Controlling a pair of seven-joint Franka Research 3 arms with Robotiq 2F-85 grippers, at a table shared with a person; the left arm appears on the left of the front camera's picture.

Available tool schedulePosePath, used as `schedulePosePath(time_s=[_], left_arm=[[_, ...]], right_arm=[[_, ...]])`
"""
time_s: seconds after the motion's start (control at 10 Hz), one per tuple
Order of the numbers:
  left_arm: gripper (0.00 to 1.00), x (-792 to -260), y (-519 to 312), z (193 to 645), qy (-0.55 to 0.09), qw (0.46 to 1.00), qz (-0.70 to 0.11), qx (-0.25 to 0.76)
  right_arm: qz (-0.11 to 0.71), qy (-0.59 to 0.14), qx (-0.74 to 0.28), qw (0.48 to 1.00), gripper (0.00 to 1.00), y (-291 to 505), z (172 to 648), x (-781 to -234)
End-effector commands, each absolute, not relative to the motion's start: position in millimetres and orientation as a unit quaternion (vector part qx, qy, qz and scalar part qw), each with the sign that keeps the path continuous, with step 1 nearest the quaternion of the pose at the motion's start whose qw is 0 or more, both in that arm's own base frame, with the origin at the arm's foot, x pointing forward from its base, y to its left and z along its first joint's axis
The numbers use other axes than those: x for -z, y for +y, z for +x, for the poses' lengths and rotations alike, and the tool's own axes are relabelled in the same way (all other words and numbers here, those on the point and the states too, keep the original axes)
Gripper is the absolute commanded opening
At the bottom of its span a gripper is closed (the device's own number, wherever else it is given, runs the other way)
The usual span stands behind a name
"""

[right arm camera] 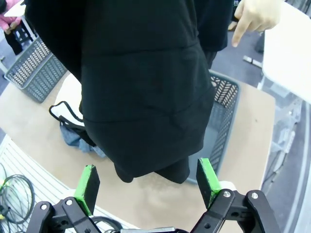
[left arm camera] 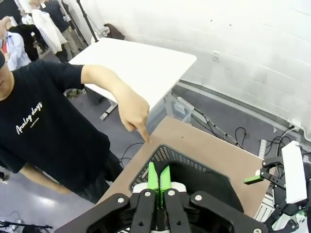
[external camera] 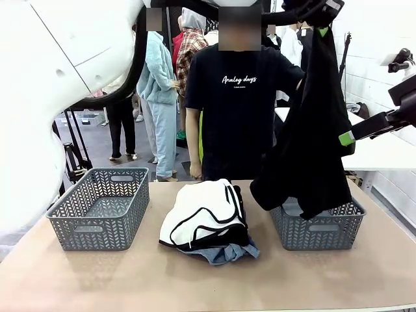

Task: Sort the tops and bottoms.
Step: Sort the clothes according to human instructions.

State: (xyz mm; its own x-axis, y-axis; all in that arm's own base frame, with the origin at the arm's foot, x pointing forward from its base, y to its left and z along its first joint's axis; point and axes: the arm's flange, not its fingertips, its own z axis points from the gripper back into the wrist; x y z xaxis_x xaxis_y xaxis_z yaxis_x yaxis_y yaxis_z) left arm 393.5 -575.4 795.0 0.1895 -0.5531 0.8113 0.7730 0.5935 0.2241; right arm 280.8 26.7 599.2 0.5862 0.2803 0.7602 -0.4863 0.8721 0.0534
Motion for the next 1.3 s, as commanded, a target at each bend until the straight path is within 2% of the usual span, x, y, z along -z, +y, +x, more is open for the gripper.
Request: schedulePosePath(time_s=[0.0, 0.5, 0.6, 0.7, 0.9, 1.0, 1.2], left_arm=[[0.0, -790, -575, 396, -0.462, 0.762, -0.132, 0.433], [0.0, -785, -580, 398, -0.458, 0.765, -0.119, 0.437], [0.0, -770, -574, 422, -0.467, 0.772, -0.119, 0.416], [0.0, -753, -564, 449, -0.502, 0.768, -0.128, 0.378], [0.0, -723, -549, 486, -0.604, 0.71, -0.107, 0.345], [0.0, -712, -548, 494, -0.62, 0.701, -0.111, 0.335], [0.0, -681, -565, 498, -0.583, 0.716, -0.137, 0.359]], right_arm=[[0.133, -0.402, -0.218, 0.879, 1.0, 28, 284, -598], [0.133, -0.402, -0.218, 0.879, 1.0, 28, 284, -598], [0.133, -0.402, -0.218, 0.879, 1.0, 28, 284, -598], [0.133, -0.402, -0.218, 0.879, 1.0, 28, 284, -598], [0.133, -0.402, -0.218, 0.879, 1.0, 28, 284, -598], [0.133, -0.402, -0.218, 0.879, 1.0, 28, 284, -598], [0.133, -0.402, -0.218, 0.879, 1.0, 28, 284, -598]])
